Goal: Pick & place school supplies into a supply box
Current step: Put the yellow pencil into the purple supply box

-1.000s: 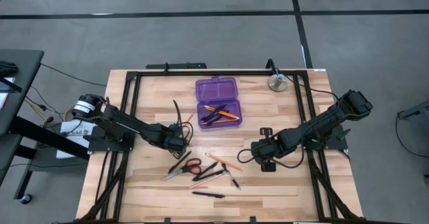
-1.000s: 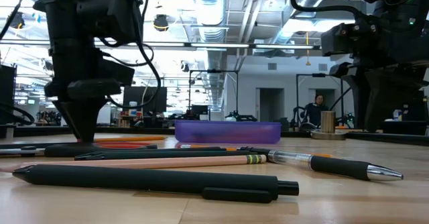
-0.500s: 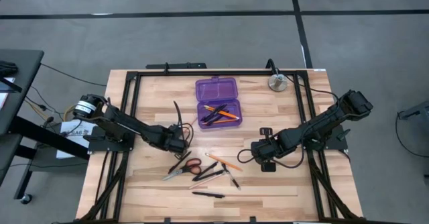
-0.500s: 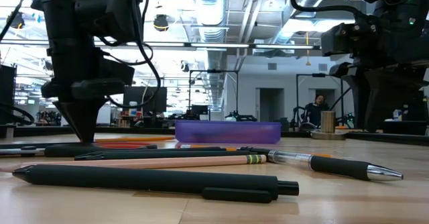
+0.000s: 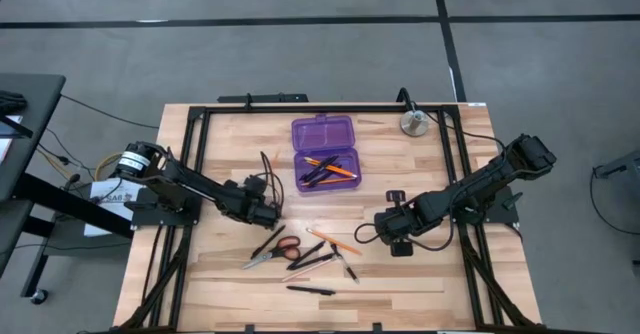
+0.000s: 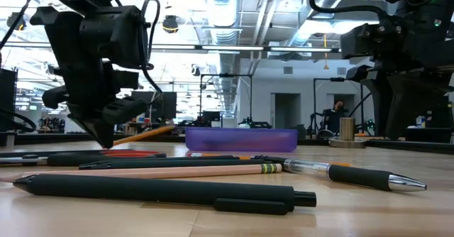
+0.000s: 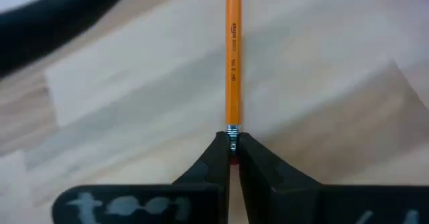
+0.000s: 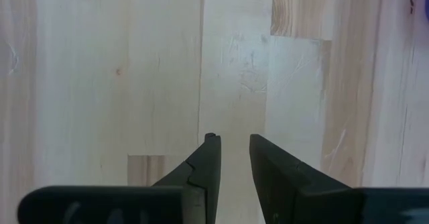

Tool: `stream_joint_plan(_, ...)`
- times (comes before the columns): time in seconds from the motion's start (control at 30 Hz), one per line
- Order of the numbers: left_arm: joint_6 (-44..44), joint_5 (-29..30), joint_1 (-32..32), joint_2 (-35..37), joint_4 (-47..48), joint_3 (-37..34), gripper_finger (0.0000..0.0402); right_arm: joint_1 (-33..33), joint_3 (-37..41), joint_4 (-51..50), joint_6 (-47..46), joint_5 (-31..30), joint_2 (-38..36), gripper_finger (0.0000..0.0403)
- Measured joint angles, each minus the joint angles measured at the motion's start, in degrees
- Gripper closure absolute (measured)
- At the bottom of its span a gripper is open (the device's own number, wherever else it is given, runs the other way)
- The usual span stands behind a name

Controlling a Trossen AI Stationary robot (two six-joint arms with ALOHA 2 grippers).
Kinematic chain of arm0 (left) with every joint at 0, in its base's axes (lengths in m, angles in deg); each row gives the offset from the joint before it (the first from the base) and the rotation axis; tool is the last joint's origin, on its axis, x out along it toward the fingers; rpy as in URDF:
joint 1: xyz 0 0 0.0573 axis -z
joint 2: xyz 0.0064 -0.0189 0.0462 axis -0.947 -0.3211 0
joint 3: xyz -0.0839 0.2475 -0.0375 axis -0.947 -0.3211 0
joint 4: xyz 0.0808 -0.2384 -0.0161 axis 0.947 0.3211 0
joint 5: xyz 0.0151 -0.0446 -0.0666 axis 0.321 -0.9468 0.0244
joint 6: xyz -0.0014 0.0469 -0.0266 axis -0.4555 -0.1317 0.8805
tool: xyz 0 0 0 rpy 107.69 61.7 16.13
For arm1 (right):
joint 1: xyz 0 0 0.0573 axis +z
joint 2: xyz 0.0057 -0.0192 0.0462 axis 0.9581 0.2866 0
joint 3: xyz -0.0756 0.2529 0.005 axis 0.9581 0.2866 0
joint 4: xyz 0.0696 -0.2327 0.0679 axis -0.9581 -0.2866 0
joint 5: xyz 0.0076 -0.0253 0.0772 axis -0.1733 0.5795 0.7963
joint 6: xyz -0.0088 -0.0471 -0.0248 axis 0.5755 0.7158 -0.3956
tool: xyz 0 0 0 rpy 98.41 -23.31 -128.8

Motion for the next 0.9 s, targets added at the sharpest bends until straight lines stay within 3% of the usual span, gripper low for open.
stream_joint_plan(0.17,3.7,6.0,0.9,0.1,-0.8,0.0,0.0401,0.4,0.0,-0.1,1.1,0.0,0.0,0.0327)
stream_joint_plan(0.33,0.2,8.4,1.2,0.2,-4.4,1.4,0.0401,0.4,0.0,-0.7,1.2,0.1,0.0,0.0327)
stream_joint_plan(0.5,-11.1,7.6,0.4,0.2,-8.6,5.5,0.0401,0.4,0.0,-0.7,1.1,0.1,0.0,0.0327)
stream_joint_plan(0.9,-42.0,4.8,-5.7,0.3,-8.3,20.6,0.0401,0.4,0.0,-1.3,-0.3,0.1,0.0,0.0327)
